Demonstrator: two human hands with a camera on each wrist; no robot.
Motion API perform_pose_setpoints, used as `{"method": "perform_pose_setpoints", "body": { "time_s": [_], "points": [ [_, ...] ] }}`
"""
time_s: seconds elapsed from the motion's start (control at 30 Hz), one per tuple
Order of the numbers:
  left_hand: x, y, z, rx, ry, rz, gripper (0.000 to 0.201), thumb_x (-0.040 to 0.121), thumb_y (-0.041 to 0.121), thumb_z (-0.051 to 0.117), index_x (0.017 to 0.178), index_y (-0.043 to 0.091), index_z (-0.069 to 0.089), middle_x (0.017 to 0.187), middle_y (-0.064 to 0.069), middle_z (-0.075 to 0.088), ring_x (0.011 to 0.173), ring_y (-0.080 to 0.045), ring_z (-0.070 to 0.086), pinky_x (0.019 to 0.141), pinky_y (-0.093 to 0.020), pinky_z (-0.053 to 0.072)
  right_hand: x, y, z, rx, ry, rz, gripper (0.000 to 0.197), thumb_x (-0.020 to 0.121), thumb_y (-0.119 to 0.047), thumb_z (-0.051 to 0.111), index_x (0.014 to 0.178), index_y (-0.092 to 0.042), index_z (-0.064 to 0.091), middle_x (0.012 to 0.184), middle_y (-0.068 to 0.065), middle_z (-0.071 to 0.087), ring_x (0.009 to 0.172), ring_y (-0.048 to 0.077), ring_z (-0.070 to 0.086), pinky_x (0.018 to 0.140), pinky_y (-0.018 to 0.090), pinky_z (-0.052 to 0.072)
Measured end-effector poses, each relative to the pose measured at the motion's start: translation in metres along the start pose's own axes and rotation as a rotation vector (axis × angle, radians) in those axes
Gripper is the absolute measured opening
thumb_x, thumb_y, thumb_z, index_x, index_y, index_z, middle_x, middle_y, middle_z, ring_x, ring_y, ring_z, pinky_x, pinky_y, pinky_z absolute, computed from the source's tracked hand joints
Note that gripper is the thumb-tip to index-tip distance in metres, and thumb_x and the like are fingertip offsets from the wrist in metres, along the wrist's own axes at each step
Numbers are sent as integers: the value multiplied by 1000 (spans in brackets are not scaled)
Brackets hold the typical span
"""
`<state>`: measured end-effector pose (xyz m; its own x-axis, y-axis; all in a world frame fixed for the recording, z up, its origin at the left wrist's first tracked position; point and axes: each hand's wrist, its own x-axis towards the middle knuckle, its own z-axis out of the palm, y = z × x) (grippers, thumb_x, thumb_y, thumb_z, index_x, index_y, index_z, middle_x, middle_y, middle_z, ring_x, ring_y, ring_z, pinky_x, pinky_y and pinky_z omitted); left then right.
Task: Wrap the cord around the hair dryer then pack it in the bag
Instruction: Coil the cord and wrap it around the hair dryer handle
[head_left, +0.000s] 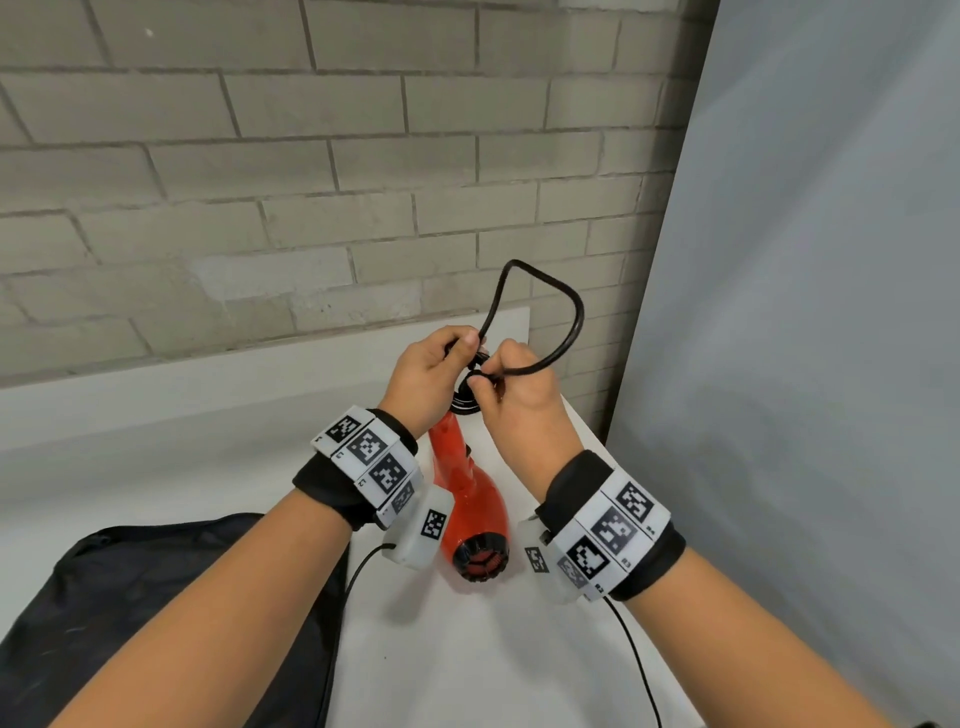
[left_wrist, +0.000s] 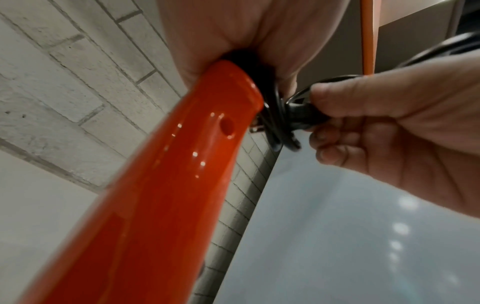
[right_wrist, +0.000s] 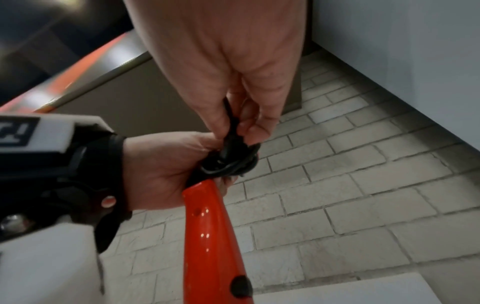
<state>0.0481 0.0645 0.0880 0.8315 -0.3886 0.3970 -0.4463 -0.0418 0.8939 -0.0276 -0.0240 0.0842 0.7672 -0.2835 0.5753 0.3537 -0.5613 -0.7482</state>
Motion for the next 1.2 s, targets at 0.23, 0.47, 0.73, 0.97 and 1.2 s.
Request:
{"method": "perform_pose_setpoints", "body": {
  "time_s": [0.23, 0.47, 0.73, 0.97, 1.2],
  "points": [
    [-7, 6, 8, -62, -149, 52, 14, 91, 10, 47, 92, 16, 60, 84, 6, 62, 73, 9, 58, 77, -10, 46, 12, 20, 3, -78, 102, 23, 28, 76, 11, 52, 89, -13, 44, 78, -4, 43, 69, 2, 44, 61, 9, 37],
    [-3, 7, -6, -207, -65, -23, 24, 94, 14, 41, 112, 19, 56, 76, 7, 58, 62, 1, 56, 63, -10, 46, 12, 38, -15, 2, -480, 47, 23, 92, -21, 49, 115, -16, 50, 85, -3, 61, 79, 12, 59, 75, 25, 48],
    [-1, 6, -12, -194, -26, -60, 26, 95, 13, 39, 78, 21, 58, 65, -3, 42, 42, 0, 43, 48, -11, 38, -13, 121, -51, -903, -918, 600, 34, 94, -11, 38, 124, -4, 53, 115, 14, 58, 107, 26, 56, 94, 34, 45],
    [-1, 9, -6, -176, -135, -29, 22, 92, 10, 44, 80, 19, 60, 70, -3, 52, 54, -2, 53, 51, -12, 44, 0, 75, -29, -211, -607, 269, 48, 94, -18, 46, 139, -26, 32, 138, 2, 45, 127, 16, 41, 100, 24, 33],
    [-1, 11, -1, -175, -145, -55, 20, 91, 17, 46, 78, 20, 59, 67, -1, 51, 49, 0, 49, 50, -12, 44, 11, 62, -10, 41, -418, 223, 24, 97, -13, 37, 83, -15, 58, 77, 0, 62, 76, 6, 60, 76, 16, 45]
  ]
}}
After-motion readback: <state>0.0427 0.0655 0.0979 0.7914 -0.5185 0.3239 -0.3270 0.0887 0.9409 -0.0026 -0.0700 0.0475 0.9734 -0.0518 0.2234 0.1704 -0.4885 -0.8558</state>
